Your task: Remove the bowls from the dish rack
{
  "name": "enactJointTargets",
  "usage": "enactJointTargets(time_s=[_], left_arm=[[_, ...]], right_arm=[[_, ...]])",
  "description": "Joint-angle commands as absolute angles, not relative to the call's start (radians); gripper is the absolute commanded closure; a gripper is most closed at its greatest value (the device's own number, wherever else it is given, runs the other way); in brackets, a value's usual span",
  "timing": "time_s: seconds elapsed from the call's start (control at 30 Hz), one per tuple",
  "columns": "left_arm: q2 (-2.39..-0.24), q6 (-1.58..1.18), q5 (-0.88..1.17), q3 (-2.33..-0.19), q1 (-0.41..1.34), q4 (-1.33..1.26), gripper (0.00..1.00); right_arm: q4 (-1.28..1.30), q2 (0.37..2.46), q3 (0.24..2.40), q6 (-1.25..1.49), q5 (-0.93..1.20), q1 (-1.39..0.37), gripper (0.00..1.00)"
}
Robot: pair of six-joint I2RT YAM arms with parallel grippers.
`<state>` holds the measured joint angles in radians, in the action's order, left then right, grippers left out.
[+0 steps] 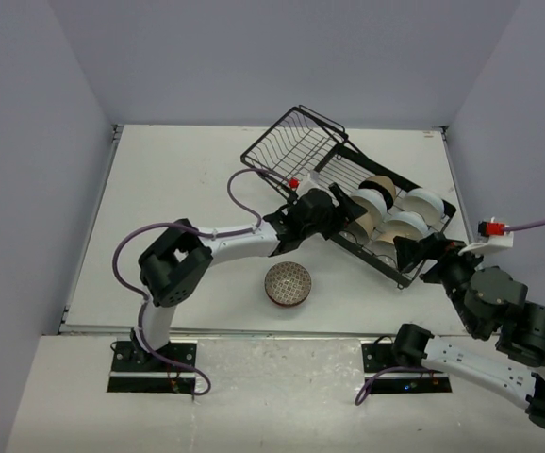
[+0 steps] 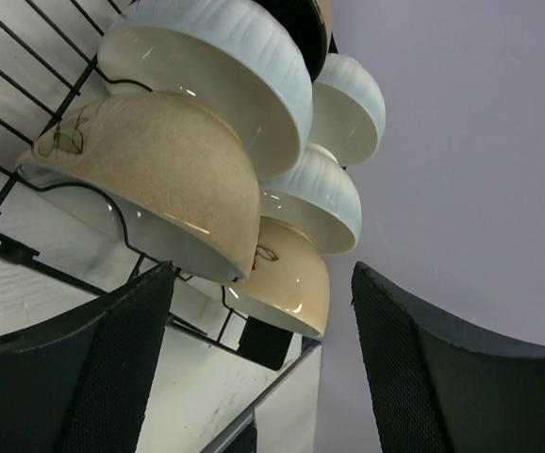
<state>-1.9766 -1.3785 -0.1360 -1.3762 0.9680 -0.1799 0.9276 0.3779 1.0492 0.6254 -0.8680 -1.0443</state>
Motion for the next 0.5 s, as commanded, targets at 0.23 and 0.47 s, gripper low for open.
enactJointTargets(time_s=[0.23,0.47], left_arm=[[-2.054,-1.443,-0.189,-1.425,0.956,-0.279,0.36],[-2.088,-1.437,-0.202,-1.428,0.954,-0.364,0.63]], right_arm=[[0.876,0.403,1.049,0.56,-0.807,-1.043,0.01],[0.847,0.422,1.028,0.528,-0.779,-1.043,0.01]])
